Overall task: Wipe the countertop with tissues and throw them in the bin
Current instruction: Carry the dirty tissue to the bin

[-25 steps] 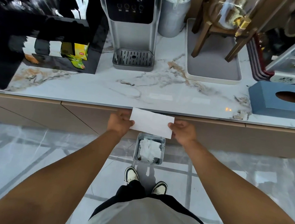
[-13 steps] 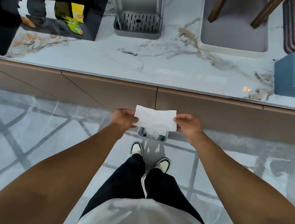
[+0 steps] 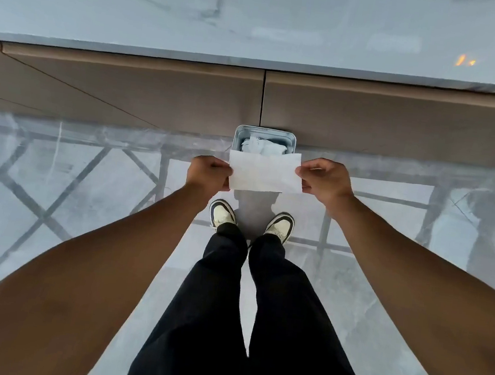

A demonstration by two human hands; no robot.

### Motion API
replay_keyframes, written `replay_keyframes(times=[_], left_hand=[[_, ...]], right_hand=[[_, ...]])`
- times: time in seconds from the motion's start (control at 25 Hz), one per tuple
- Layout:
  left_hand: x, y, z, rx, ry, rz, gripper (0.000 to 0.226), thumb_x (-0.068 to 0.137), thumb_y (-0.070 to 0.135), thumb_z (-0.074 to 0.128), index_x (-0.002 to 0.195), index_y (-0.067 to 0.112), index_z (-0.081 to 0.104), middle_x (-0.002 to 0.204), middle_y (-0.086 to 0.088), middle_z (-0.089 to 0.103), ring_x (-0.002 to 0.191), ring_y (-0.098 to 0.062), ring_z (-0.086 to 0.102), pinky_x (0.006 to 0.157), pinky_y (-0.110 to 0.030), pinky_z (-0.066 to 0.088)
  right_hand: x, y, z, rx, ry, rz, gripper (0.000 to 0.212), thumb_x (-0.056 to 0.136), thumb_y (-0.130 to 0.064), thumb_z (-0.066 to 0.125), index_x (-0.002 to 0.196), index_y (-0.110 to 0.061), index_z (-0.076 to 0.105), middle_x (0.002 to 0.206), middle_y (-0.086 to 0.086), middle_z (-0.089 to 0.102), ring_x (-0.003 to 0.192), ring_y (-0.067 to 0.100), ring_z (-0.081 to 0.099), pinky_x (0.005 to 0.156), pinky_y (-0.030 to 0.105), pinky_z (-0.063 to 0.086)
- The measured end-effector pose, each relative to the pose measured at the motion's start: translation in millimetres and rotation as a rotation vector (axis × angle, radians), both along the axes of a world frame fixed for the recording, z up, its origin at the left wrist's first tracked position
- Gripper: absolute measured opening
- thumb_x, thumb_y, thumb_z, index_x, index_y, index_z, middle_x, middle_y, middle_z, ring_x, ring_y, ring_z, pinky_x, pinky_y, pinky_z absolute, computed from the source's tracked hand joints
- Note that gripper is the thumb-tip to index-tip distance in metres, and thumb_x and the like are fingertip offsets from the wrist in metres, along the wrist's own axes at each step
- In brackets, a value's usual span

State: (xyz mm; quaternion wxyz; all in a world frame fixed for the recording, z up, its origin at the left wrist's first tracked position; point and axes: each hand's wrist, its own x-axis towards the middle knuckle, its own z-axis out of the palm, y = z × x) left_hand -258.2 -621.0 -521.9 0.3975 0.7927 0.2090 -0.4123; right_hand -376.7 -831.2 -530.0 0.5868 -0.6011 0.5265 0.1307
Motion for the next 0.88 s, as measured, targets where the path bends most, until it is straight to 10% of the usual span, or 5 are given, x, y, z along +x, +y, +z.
replay_keyframes(times=[0.32, 0.52, 0.88], left_hand=[[40, -19, -135, 0.074, -0.071, -0.143, 0.022, 0.075, 0.003, 0.066, 0.061, 0.019, 0.072, 0.079, -0.014, 0.076, 0.077, -0.032, 0.075, 0.079, -0.045, 0.062], [53, -35, -190, 0.141, -0.159, -0.355, 0.028, 0.076, 0.010, 0.061, 0.054, 0.025, 0.070, 0.054, 0.000, 0.071, 0.068, -0.020, 0.073, 0.067, -0.022, 0.056], [60, -42, -211, 0.212, -0.227, -0.422, 0.023, 0.079, 0.005, 0.058, 0.073, 0.014, 0.078, 0.070, -0.004, 0.074, 0.078, -0.028, 0.072, 0.076, -0.036, 0.062]], right_hand=[[24, 7, -137, -0.225, 0.171, 0.078, 0.016, 0.077, -0.028, 0.068, 0.086, -0.021, 0.079, 0.081, -0.005, 0.076, 0.079, 0.010, 0.067, 0.065, 0.018, 0.046], [44, 0, -192, -0.357, 0.159, 0.151, 0.010, 0.079, -0.028, 0.071, 0.083, -0.023, 0.078, 0.085, -0.005, 0.077, 0.080, 0.010, 0.066, 0.071, 0.020, 0.045], [58, -1, -225, -0.495, 0.181, 0.218, 0.009, 0.084, -0.028, 0.070, 0.081, -0.024, 0.077, 0.083, -0.001, 0.077, 0.082, 0.018, 0.069, 0.077, 0.024, 0.053]])
